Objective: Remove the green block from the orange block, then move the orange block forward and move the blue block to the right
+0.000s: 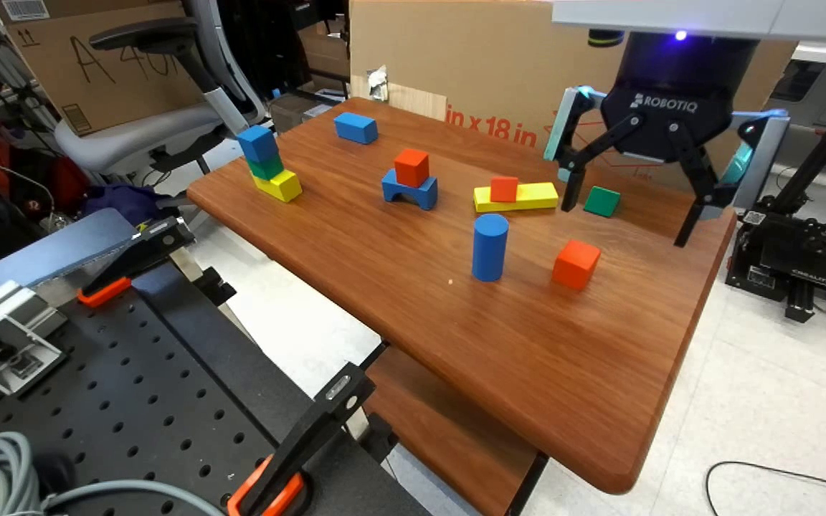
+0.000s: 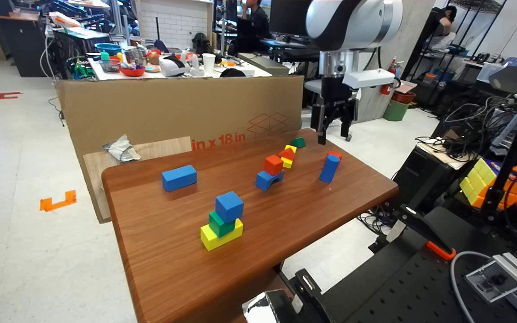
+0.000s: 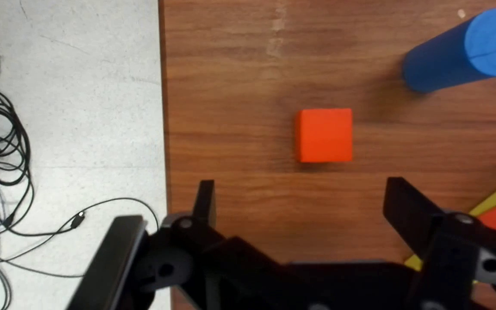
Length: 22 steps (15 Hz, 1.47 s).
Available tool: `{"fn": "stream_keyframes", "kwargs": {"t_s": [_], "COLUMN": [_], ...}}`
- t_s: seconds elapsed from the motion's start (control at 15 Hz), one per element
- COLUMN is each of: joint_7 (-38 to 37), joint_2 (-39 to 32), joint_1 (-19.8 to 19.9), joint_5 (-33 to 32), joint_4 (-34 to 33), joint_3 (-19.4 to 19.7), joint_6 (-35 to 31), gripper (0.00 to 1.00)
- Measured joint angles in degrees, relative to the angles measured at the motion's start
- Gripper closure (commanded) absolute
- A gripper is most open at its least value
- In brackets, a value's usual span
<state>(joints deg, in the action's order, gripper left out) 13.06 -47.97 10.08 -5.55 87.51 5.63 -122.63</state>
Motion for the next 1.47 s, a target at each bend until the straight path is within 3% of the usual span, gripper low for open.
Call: {"fn": "stream_keyframes", "kwargs": {"t_s": [0.47, 1.47], "joint_7": [4.24, 8.57], "joint_2": [7.94, 18.48], "joint_1": [2.09, 2.07], "joint_5": [0.59, 0.57], "joint_4": [4.9, 27.98], "joint_3": [-0.99, -3.9], "joint_6": [-4.1, -16.3], "gripper": [0.0, 0.0]}}
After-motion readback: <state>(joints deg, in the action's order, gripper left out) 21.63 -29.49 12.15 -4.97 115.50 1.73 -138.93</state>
